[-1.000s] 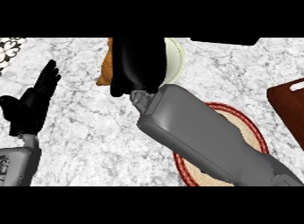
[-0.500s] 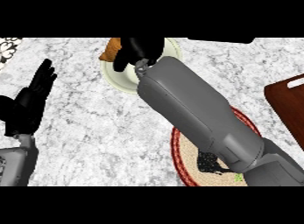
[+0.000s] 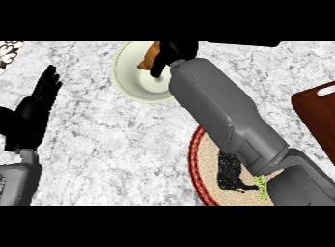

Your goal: Pick the croissant from the placemat and place it in the bowl

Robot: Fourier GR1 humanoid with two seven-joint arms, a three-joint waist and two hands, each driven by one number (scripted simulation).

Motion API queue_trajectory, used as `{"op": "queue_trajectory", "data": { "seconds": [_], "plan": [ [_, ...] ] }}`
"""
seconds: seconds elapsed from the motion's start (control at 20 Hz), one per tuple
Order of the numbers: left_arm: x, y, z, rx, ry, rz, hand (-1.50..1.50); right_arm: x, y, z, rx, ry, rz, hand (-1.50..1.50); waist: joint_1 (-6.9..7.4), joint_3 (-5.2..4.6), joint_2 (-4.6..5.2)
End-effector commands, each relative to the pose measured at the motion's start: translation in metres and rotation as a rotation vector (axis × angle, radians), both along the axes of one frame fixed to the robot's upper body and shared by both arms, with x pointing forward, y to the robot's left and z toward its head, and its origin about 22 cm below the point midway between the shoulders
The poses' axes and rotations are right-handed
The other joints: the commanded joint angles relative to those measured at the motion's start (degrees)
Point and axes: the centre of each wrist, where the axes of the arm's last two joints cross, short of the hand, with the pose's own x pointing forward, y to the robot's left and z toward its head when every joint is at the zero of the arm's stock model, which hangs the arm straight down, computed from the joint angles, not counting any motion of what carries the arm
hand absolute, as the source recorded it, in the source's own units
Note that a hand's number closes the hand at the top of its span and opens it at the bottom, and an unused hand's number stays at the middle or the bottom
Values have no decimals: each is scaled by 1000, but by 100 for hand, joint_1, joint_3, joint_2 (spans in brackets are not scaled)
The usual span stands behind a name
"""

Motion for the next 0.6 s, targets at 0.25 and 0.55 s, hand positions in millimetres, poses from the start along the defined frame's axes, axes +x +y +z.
{"op": "queue_trajectory", "data": {
  "seconds": [0.25, 0.55],
  "plan": [
    [-6, -4, -1, -13, -15, 11, 0, 13, -37, -46, 102, 165, 93, -150, -22, 14, 13],
    [-2, -7, -2, -9, -14, 14, 0, 16, -46, -29, 552, -26, 63, -150, -142, 31, 0]
  ]
}}
